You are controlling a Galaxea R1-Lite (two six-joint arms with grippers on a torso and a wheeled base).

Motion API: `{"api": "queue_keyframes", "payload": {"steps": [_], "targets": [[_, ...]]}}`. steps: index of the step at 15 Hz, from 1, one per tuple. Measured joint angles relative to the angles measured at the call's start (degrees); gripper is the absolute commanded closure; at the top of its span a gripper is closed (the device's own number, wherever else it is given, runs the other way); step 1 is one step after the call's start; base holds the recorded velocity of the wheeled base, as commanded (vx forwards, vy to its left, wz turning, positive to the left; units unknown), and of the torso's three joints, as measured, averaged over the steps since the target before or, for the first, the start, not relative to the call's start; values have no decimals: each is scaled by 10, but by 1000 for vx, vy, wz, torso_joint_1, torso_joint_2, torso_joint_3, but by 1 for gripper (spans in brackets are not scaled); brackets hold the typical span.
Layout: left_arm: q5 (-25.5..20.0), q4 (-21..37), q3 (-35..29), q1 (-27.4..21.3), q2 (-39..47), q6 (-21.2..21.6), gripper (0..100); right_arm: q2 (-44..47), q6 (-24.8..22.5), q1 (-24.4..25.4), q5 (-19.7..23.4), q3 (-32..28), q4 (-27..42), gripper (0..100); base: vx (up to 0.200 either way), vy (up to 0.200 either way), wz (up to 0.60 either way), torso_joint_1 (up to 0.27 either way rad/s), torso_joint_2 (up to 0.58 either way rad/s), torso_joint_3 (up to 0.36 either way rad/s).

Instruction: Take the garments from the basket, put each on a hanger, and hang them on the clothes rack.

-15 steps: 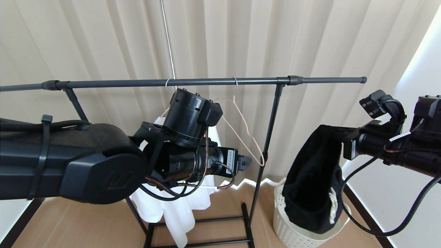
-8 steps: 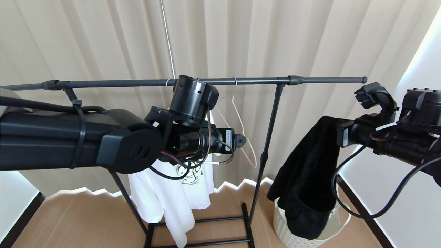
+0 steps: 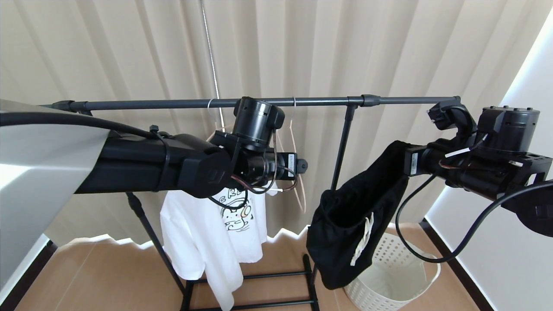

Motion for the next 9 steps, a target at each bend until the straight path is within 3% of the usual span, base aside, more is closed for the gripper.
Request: {"api": "queue_keyframes", "payload": {"steps": [9], "targets": [[51, 0, -74, 4, 79, 9, 0, 9, 0, 1, 0, 0, 0, 100, 0, 0, 0, 0, 0, 0]]}}
